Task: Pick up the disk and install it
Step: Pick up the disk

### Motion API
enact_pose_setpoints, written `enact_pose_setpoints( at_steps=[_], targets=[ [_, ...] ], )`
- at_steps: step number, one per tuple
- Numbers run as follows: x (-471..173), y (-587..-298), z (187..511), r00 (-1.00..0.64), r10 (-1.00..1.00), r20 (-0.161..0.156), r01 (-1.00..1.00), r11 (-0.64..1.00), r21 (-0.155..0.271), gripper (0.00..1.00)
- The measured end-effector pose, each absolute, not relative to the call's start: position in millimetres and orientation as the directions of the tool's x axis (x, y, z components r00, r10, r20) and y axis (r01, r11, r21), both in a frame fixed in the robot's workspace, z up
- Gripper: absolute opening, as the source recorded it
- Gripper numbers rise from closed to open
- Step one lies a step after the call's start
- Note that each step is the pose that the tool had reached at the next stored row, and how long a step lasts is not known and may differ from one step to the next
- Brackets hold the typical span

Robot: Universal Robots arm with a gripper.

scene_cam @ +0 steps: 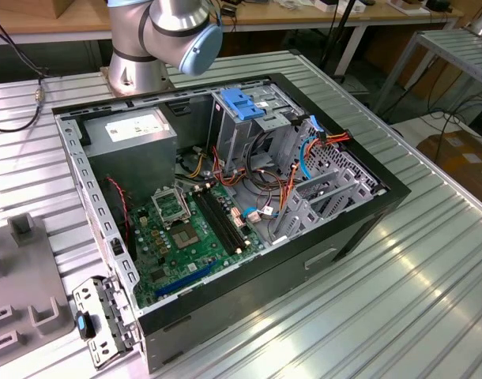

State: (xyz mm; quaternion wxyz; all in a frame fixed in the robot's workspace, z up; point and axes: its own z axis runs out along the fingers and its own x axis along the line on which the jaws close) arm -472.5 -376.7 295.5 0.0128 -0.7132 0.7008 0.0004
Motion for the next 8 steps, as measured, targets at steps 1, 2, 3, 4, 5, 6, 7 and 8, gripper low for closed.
enact_pose_setpoints(
  at_steps=[1,2,3,4,5,6,7,8],
  targets=[
    [-472.5,-376.7,295.5,0.017,-1.000,-0.018,-1.000,-0.017,-0.018,0.37],
    [-472.5,-376.7,295.5,0.017,-1.000,-0.018,-1.000,-0.017,-0.018,0.37],
    [-472.5,-376.7,295.5,0.017,-1.000,-0.019,-1.000,-0.017,-0.018,0.37],
    [-472.5,-376.6,295.5,0.017,-1.000,-0.019,-1.000,-0.016,-0.018,0.37],
    [-472.5,-376.7,295.4,0.004,-1.000,-0.018,-1.000,-0.004,-0.018,0.37],
    [-472.5,-376.7,295.4,-0.007,-1.000,-0.018,-1.000,0.007,-0.017,0.37],
    [-472.5,-376.7,295.4,-0.009,-1.000,-0.018,-1.000,0.010,-0.017,0.37],
    [-472.5,-376.7,295.3,-0.010,-1.000,-0.018,-1.000,0.010,-0.018,0.37]
  ],
)
